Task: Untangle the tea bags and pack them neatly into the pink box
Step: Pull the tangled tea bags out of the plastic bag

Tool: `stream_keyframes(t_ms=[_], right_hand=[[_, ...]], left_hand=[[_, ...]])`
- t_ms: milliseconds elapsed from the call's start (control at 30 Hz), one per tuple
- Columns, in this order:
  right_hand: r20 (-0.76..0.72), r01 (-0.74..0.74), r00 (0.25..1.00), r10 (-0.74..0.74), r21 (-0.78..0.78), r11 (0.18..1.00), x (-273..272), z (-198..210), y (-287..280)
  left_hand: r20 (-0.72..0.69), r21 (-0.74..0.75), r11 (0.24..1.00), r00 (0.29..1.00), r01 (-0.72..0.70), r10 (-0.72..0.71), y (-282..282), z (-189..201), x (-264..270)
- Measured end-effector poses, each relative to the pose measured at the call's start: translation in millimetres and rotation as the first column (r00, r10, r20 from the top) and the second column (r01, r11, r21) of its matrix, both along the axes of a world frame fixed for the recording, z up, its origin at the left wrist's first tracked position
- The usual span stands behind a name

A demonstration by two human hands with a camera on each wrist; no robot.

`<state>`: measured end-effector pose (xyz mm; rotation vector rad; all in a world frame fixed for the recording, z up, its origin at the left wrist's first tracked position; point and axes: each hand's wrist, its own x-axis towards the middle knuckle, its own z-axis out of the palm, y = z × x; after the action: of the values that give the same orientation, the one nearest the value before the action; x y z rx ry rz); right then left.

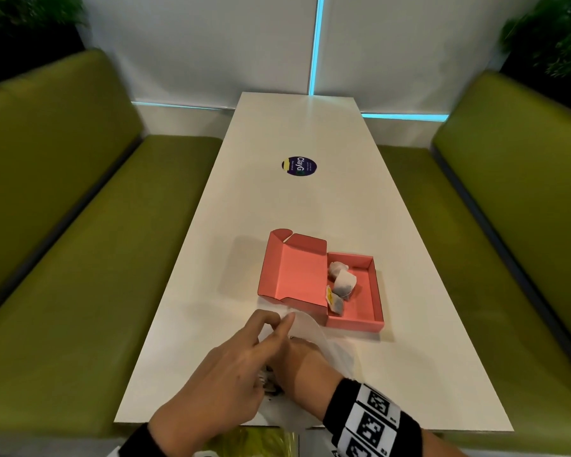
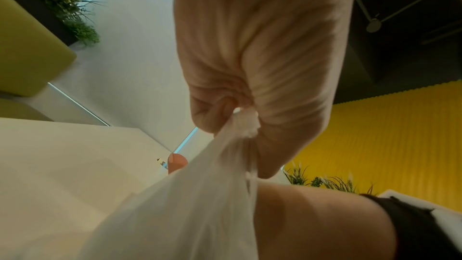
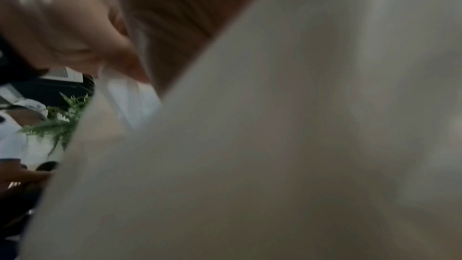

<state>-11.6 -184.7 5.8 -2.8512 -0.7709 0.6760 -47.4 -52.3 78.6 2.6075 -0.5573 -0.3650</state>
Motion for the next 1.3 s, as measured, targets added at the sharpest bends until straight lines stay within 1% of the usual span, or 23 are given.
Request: stream_keyframes(t_ms=[67, 100, 133, 200, 267, 333, 367, 433, 500, 600, 667, 733, 833, 900, 933, 967, 1033, 1067, 1100, 1167, 1300], right_hand=[[0.051, -0.034, 0.998, 0.029, 0.103, 0.994, 0, 11, -1], [0.121, -0.051, 0.992, 0.036, 0.123, 0.991, -1, 16, -2], [0.147, -0.052, 0.989, 0.029, 0.155, 0.987, -2, 18, -4], [0.157, -0.064, 0.987, 0.043, 0.128, 0.99, -6, 29, -8], [0.228, -0.087, 0.972, 0.052, 0.145, 0.986, -8, 41, -15], [0.257, -0.088, 0.966, 0.028, 0.225, 0.97, -12, 52, -20], [0.234, -0.076, 0.972, 0.005, 0.295, 0.953, -13, 58, -22], [0.211, -0.061, 0.977, -0.041, 0.454, 0.889, -15, 62, -28], [0.179, -0.034, 0.98, -0.084, 0.57, 0.821, -13, 66, -37], [0.098, 0.061, 0.976, -0.194, 0.732, 0.678, -9, 72, -45], [0.063, 0.1, 0.967, -0.247, 0.797, 0.596, -7, 77, -49], [0.006, 0.134, 0.963, -0.268, 0.855, 0.501, -5, 81, -54], [-0.107, 0.203, 0.958, -0.267, 0.908, 0.366, -4, 86, -61], [-0.199, 0.269, 0.949, -0.243, 0.914, 0.303, -4, 87, -62], [-0.207, 0.277, 0.947, -0.244, 0.912, 0.304, -3, 86, -62], [-0.173, 0.259, 0.948, -0.267, 0.907, 0.332, -3, 84, -62], [-0.058, 0.197, 0.945, -0.323, 0.888, 0.415, -3, 78, -60], [-0.022, 0.178, 0.942, -0.334, 0.878, 0.443, -3, 76, -59], [-0.012, 0.174, 0.941, -0.338, 0.874, 0.454, -2, 75, -58], [-0.026, 0.187, 0.937, -0.348, 0.879, 0.439, -2, 74, -57], [-0.049, 0.189, 0.935, -0.35, 0.906, 0.378, -1, 82, -56]], left_hand=[[-0.023, 0.006, 1.0, 1.0, -0.012, 0.012, 1, 0, 0], [-0.02, 0.01, 1.0, 1.0, -0.011, 0.011, 2, 0, 1], [-0.018, 0.011, 1.0, 1.0, -0.015, 0.015, 2, 0, 2], [-0.022, 0.023, 0.999, 0.999, -0.036, 0.037, 3, -1, 3], [-0.028, 0.024, 0.998, 0.998, -0.061, 0.062, 4, -2, 4], [-0.018, 0.012, 0.997, 0.997, -0.071, 0.071, 4, -2, 6], [-0.021, 0.012, 0.997, 0.997, -0.077, 0.077, 3, -2, 6], [-0.037, -0.004, 0.995, 0.994, -0.102, 0.102, 4, -3, 7], [-0.026, -0.043, 0.994, 0.994, -0.103, 0.102, 6, -6, 8], [-0.023, -0.083, 0.991, 0.994, -0.106, 0.105, 7, -11, 9], [-0.038, -0.113, 0.985, 0.991, -0.13, 0.126, 8, -13, 10], [-0.05, -0.141, 0.978, 0.987, -0.155, 0.15, 8, -14, 12], [-0.073, -0.169, 0.969, 0.983, -0.178, 0.168, 9, -15, 14], [-0.079, -0.183, 0.966, 0.983, -0.18, 0.168, 9, -15, 14], [-0.082, -0.188, 0.965, 0.982, -0.182, 0.169, 9, -15, 14], [-0.085, -0.195, 0.963, 0.982, -0.184, 0.171, 8, -15, 15], [-0.088, -0.207, 0.961, 0.982, -0.184, 0.169, 8, -15, 15], [-0.089, -0.212, 0.96, 0.982, -0.181, 0.165, 7, -15, 15], [-0.085, -0.215, 0.96, 0.983, -0.177, 0.162, 8, -16, 15], [-0.083, -0.213, 0.96, 0.982, -0.183, 0.168, 9, -17, 15], [-0.09, -0.232, 0.95, 0.977, -0.209, 0.194, 10, -17, 17]])
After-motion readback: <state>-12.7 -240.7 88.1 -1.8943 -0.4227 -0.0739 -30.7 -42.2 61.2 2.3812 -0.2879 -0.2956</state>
